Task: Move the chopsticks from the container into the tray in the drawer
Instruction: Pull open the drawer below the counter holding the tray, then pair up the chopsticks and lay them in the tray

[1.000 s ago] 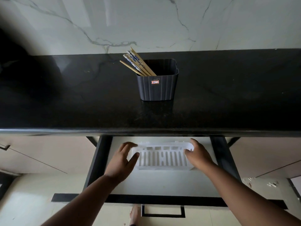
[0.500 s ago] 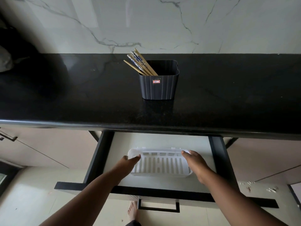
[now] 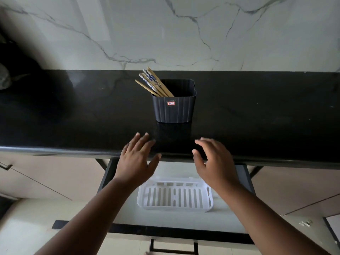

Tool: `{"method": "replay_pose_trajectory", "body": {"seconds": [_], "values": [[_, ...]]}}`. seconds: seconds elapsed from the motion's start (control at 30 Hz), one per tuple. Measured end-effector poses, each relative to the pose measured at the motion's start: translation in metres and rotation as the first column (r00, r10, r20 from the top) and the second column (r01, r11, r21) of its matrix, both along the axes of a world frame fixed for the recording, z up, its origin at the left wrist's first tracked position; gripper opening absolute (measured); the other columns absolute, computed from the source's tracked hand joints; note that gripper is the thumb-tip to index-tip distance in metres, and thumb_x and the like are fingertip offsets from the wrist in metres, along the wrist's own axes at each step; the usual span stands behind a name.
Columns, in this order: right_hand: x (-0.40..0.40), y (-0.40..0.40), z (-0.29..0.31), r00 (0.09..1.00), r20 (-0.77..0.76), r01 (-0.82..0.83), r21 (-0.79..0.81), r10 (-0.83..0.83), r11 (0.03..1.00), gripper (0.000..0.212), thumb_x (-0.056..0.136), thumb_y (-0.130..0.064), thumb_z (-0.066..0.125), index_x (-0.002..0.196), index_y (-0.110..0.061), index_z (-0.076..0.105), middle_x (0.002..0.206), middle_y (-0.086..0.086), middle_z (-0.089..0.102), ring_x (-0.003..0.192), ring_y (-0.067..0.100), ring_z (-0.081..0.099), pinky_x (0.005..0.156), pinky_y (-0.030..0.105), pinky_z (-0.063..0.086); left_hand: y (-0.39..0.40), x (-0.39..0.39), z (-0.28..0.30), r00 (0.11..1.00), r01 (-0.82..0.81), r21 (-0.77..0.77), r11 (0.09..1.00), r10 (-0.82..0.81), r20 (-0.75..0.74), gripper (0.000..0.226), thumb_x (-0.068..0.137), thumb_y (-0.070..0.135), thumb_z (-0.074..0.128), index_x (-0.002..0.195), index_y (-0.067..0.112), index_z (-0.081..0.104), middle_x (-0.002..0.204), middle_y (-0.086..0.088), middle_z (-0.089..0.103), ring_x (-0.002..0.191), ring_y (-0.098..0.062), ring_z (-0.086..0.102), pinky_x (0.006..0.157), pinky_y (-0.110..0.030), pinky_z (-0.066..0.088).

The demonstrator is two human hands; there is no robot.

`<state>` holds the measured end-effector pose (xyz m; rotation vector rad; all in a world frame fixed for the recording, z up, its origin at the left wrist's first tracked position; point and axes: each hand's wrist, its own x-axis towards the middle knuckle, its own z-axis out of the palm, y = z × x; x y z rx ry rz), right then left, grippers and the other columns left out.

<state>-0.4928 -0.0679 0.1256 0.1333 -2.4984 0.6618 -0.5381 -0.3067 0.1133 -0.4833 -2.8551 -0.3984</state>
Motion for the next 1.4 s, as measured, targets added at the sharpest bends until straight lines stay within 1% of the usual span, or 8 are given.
{"method": "replay_pose_trajectory", "body": {"seconds": [0.17, 0.37, 0.5, 0.67, 0.87, 1.0, 1.17, 1.4], "values": [[-0.045, 0.006, -0.010, 0.886, 0.447, -0.030, 0.329, -0.127, 0.944, 0.077, 0.094, -0.064, 0.028, 0.153, -0.016, 0.015, 0.162, 0.012, 0.009, 0.149, 0.032, 0.003, 0.119, 0.046, 0.009, -0.011, -0.052, -0.004, 0.989, -0.081, -0.160, 0.984, 0.098, 0.106, 0.085, 0.086, 0.074, 0.008, 0.154, 0.024, 0.002, 0.158, -0.002, -0.019, 0.143, -0.024, -0.027, 0.115, -0.042, -0.016], [-0.052, 0.014, -0.041, 0.777, 0.602, -0.076, 0.384, -0.187, 0.920, 0.095, 0.074, -0.077, -0.014, 0.152, -0.024, -0.009, 0.162, 0.003, -0.012, 0.148, 0.025, -0.013, 0.117, 0.041, -0.009, -0.024, -0.066, -0.031, 0.965, -0.082, -0.173, 0.981, 0.122, 0.233, 0.096, 0.076, 0.079, -0.012, 0.154, 0.024, -0.002, 0.162, 0.000, -0.008, 0.148, -0.021, -0.014, 0.120, -0.046, -0.007], [-0.069, 0.011, -0.022, 0.734, 0.657, -0.032, 0.284, -0.170, 0.958, 0.087, 0.085, -0.077, 0.010, 0.154, -0.024, 0.010, 0.163, 0.004, 0.004, 0.149, 0.026, 0.003, 0.119, 0.041, 0.004, -0.021, -0.079, -0.022, 0.946, -0.058, -0.109, 0.992, 0.090, 0.313, 0.105, 0.069, 0.083, -0.009, 0.154, 0.022, -0.003, 0.163, -0.002, -0.010, 0.148, -0.022, -0.015, 0.118, -0.043, -0.011], [-0.121, 0.009, 0.034, 0.779, 0.623, 0.316, -0.302, -0.064, 0.899, 0.075, 0.091, -0.067, 0.033, 0.150, -0.020, 0.031, 0.157, 0.005, 0.030, 0.144, 0.024, 0.027, 0.113, 0.037, 0.023, -0.004, -0.129, 0.026, 0.927, -0.108, 0.273, 0.956, -0.003, 0.374, 0.097, 0.079, 0.081, 0.012, 0.155, 0.021, 0.002, 0.163, -0.001, -0.004, 0.149, -0.020, -0.007, 0.118, -0.040, -0.006], [-0.161, -0.005, 0.077, 0.782, 0.615, 0.432, -0.648, 0.097, 0.627, 0.086, 0.081, -0.081, 0.032, 0.147, -0.026, 0.035, 0.153, 0.002, 0.035, 0.137, 0.027, 0.037, 0.109, 0.044, 0.032, 0.019, -0.159, 0.065, 0.808, -0.322, 0.783, 0.533, -0.276, 0.520, 0.073, 0.095, 0.053, 0.046, 0.154, 0.019, 0.017, 0.156, -0.005, 0.032, 0.139, -0.012, 0.036, 0.109, -0.026, 0.031], [-0.167, -0.019, 0.079, 0.799, 0.571, 0.380, -0.723, 0.190, 0.577, 0.085, 0.080, -0.080, 0.037, 0.146, -0.026, 0.036, 0.152, 0.002, 0.037, 0.137, 0.023, 0.037, 0.113, 0.048, 0.032, 0.038, -0.153, 0.072, 0.740, -0.337, 0.872, 0.356, -0.472, 0.478, 0.041, 0.099, 0.040, 0.047, 0.132, 0.016, 0.049, 0.118, -0.004, 0.066, 0.092, -0.001, 0.069, 0.067, -0.013, 0.053], [-0.132, -0.023, 0.069, 0.837, 0.524, 0.321, -0.703, 0.157, 0.635, 0.065, 0.085, -0.071, 0.044, 0.134, -0.028, 0.044, 0.115, -0.011, 0.058, 0.095, 0.004, 0.053, 0.083, 0.030, 0.039, 0.048, -0.114, 0.054, 0.796, -0.282, 0.915, 0.288, -0.462, 0.391, 0.045, 0.087, 0.038, 0.063, 0.126, 0.018, 0.052, 0.106, -0.003, 0.072, 0.097, -0.018, 0.070, 0.075, -0.025, 0.057], [-0.081, -0.004, 0.070, 0.798, 0.550, 0.223, -0.649, 0.246, 0.728, 0.074, 0.082, -0.072, 0.040, 0.144, -0.034, 0.033, 0.134, -0.014, 0.046, 0.121, 0.008, 0.048, 0.088, 0.021, 0.034, 0.032, -0.071, 0.039, 0.809, -0.253, 0.897, 0.363, -0.429, 0.402, 0.055, 0.075, 0.058, 0.068, 0.124, 0.038, 0.050, 0.112, 0.010, 0.070, 0.105, -0.012, 0.067, 0.083, -0.027, 0.057]]}}
